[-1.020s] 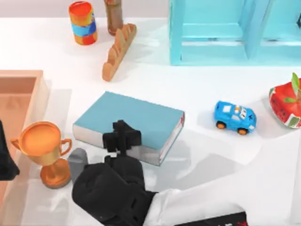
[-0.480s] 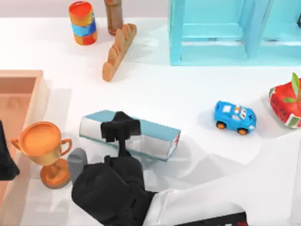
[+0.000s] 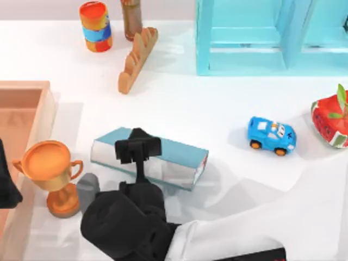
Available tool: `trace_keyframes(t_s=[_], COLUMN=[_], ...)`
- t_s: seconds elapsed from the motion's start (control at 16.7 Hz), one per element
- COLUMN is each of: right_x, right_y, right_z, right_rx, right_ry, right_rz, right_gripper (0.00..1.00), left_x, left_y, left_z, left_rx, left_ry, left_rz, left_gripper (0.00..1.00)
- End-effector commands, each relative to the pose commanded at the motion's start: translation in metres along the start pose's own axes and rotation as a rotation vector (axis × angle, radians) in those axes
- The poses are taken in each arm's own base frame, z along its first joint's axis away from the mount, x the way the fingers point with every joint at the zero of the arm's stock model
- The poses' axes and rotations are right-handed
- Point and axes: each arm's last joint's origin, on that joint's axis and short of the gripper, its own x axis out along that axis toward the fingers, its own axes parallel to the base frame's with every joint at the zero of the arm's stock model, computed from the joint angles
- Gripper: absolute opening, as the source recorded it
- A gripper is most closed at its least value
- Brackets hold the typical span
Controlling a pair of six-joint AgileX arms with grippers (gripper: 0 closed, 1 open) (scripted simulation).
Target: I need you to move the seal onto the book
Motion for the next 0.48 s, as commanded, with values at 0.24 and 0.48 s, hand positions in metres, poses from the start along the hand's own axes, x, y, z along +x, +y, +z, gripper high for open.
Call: trace_keyframes(t_s=[0.24,0.48], right_x=[-0.041,-0.096], right_y=[-0.001,0.001], right_z=[0.021,0.037], right_rx=[0.07,0.148], right_ry=[-0.056,-0.108], right_rz=[0.006,0.033], right_gripper=[1.0,1.0], left_x=[0.0,0.0], left_y=[0.0,0.0], left_z=[0.0,0.0], left_rx=[0.0,0.0], left_ry=[0.0,0.0], left_rz=[0.0,0.0], left_gripper=[1.0,1.0])
